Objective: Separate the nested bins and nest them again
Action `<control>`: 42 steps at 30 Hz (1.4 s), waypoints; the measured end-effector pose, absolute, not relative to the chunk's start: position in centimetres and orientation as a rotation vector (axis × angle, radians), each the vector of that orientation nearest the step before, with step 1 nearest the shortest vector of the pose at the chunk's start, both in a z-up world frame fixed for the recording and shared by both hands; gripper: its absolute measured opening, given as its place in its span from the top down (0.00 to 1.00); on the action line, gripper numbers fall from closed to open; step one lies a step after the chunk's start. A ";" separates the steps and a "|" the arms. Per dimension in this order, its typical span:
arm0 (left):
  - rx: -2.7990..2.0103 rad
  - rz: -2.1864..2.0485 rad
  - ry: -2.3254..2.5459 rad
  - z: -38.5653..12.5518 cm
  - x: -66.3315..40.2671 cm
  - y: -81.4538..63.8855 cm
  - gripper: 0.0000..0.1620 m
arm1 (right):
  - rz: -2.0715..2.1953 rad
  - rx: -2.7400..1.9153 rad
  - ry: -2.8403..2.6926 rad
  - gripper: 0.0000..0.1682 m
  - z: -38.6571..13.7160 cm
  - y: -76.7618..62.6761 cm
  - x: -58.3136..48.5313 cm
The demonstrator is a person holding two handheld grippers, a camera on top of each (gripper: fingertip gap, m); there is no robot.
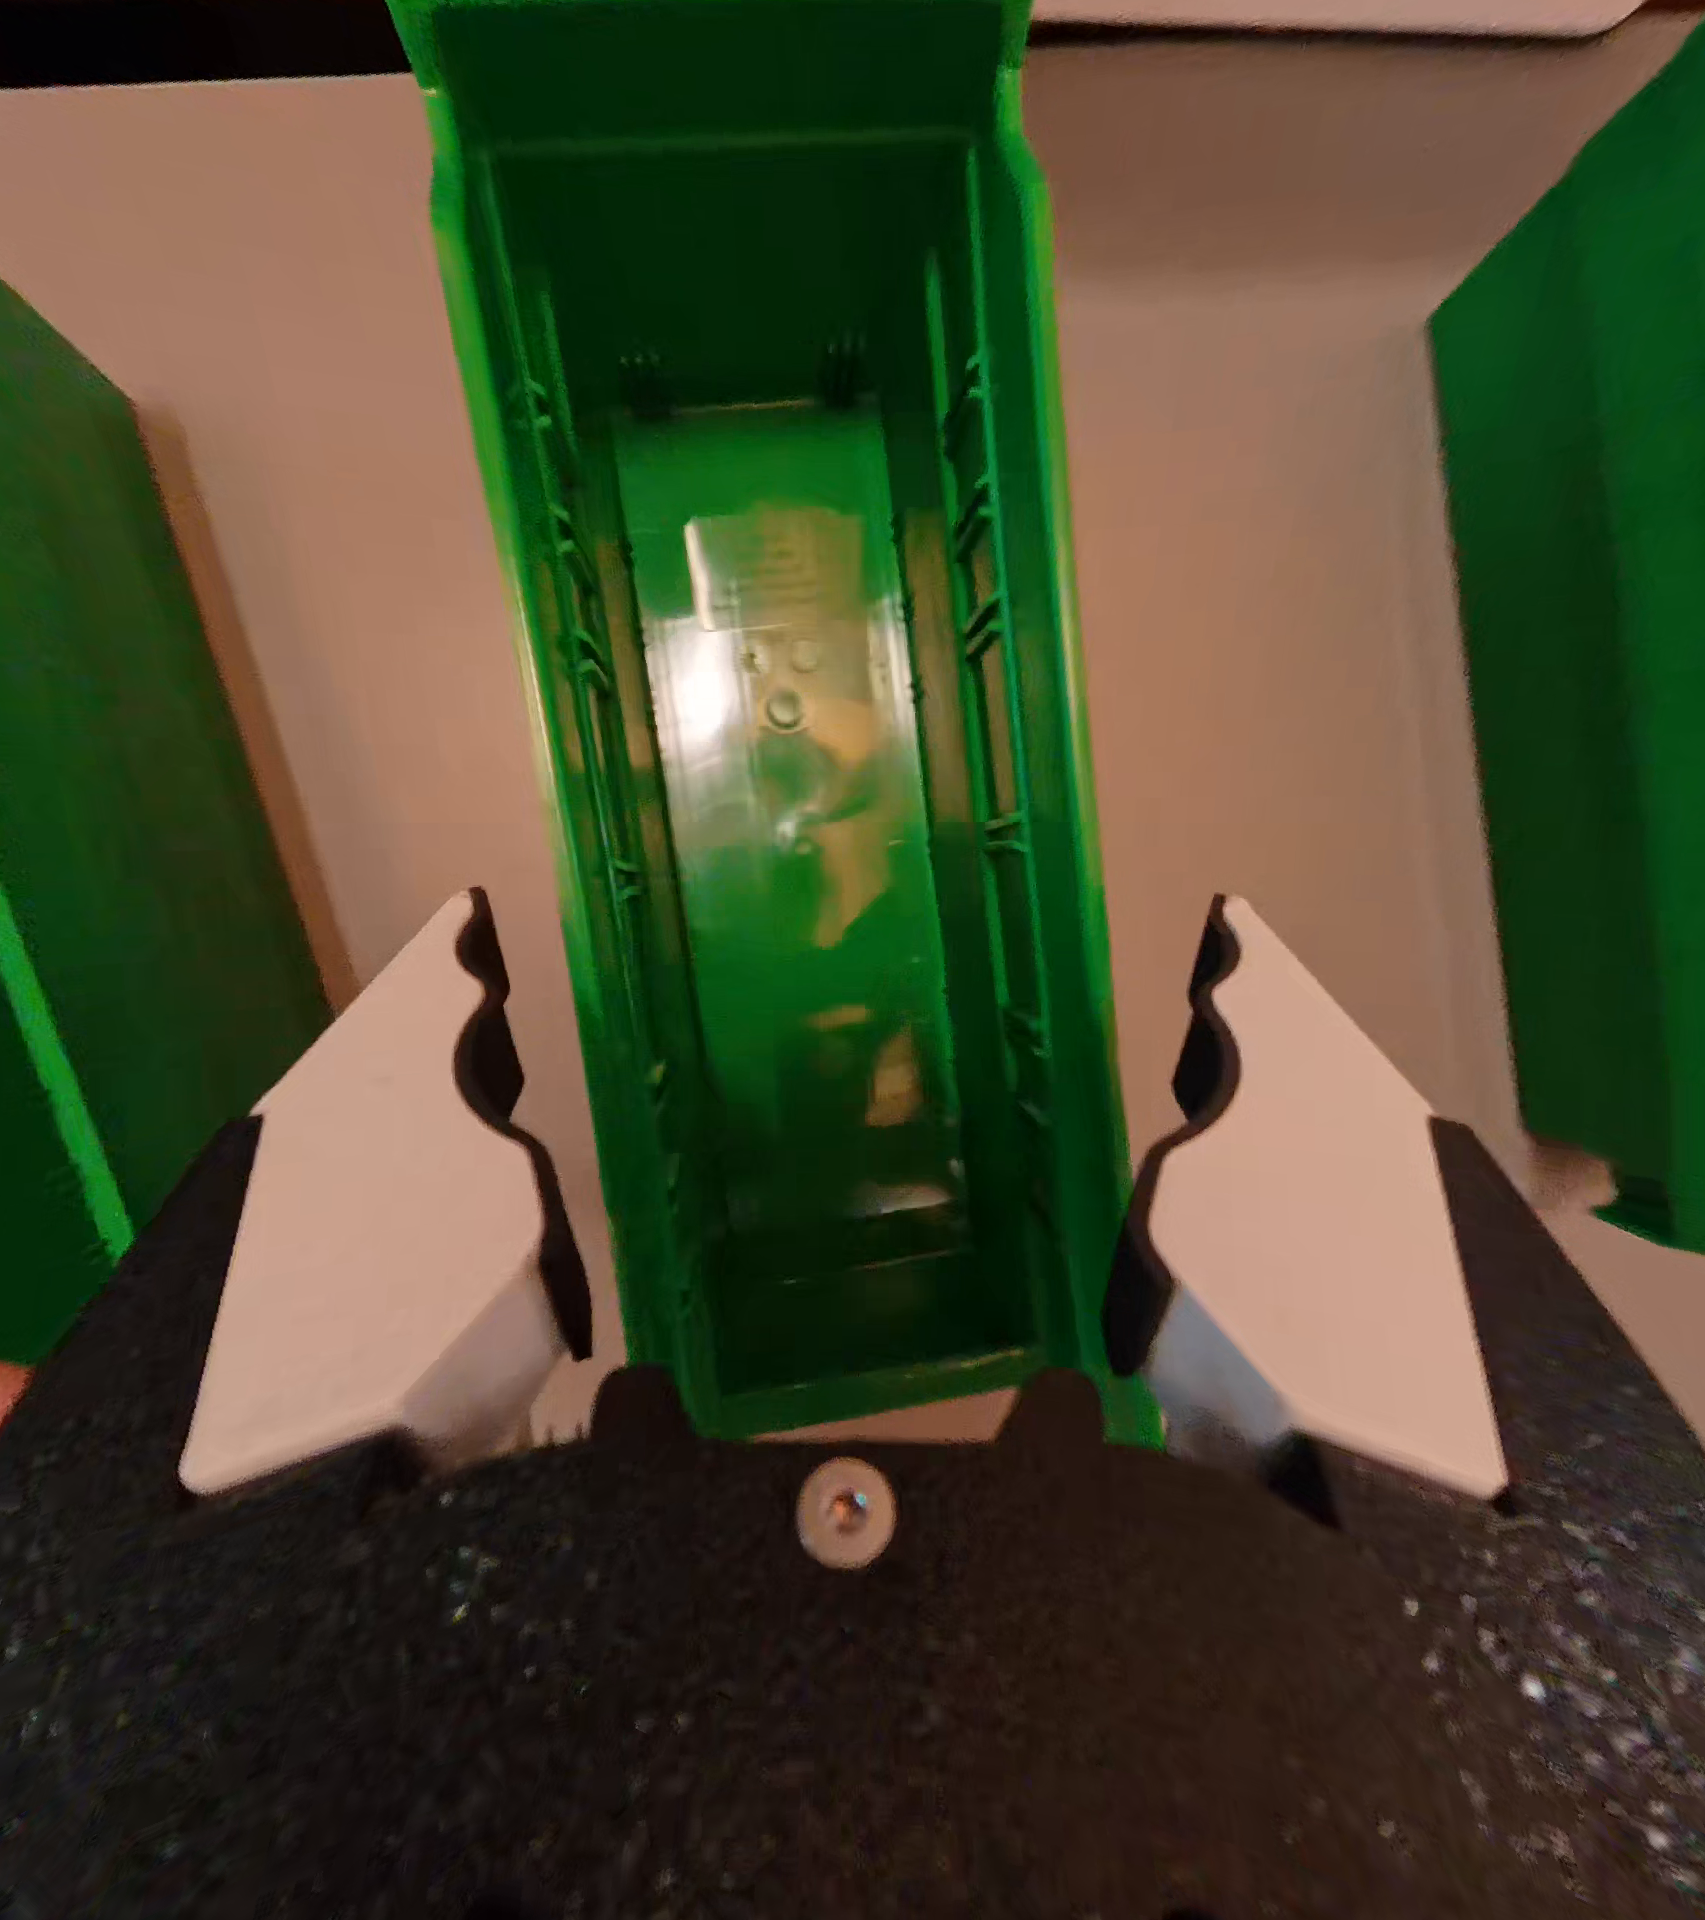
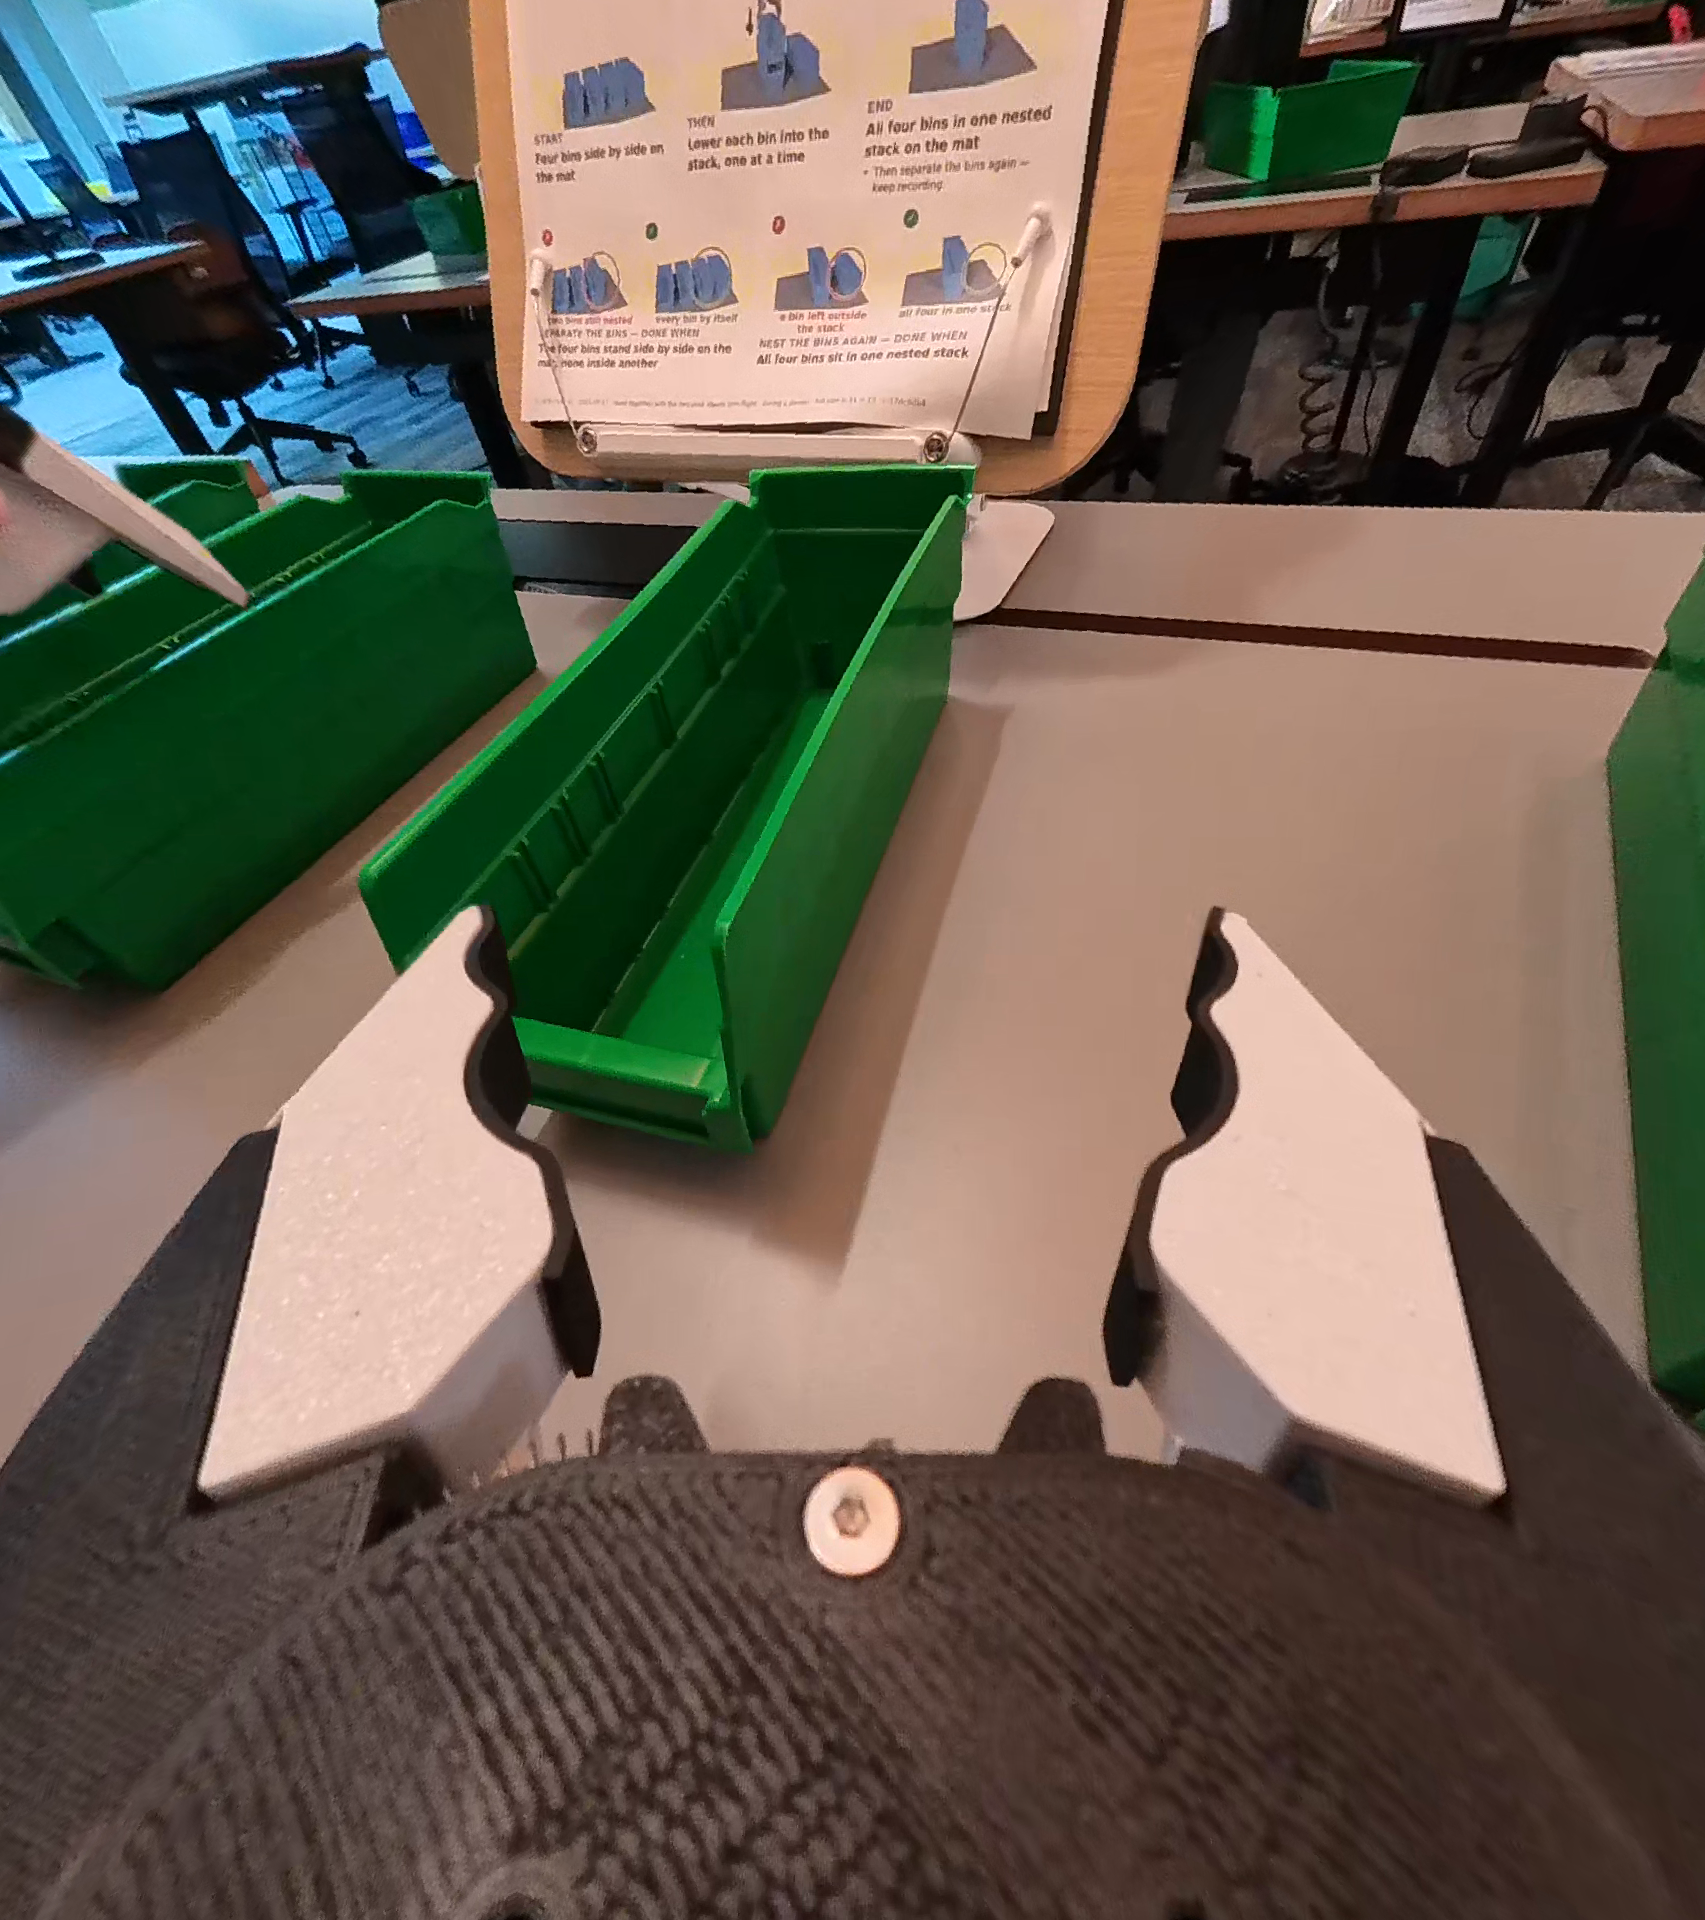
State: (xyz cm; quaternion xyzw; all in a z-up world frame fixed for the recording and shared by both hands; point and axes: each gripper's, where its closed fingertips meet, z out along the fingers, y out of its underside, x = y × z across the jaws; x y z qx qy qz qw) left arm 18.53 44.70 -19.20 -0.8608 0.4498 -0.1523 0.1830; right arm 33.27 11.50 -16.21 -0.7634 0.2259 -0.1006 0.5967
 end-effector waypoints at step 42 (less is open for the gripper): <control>-2.708 -0.274 1.385 -9.3 27.4 28.4 0.37 | -0.152 -1.750 0.634 0.29 -16.9 9.3 35.9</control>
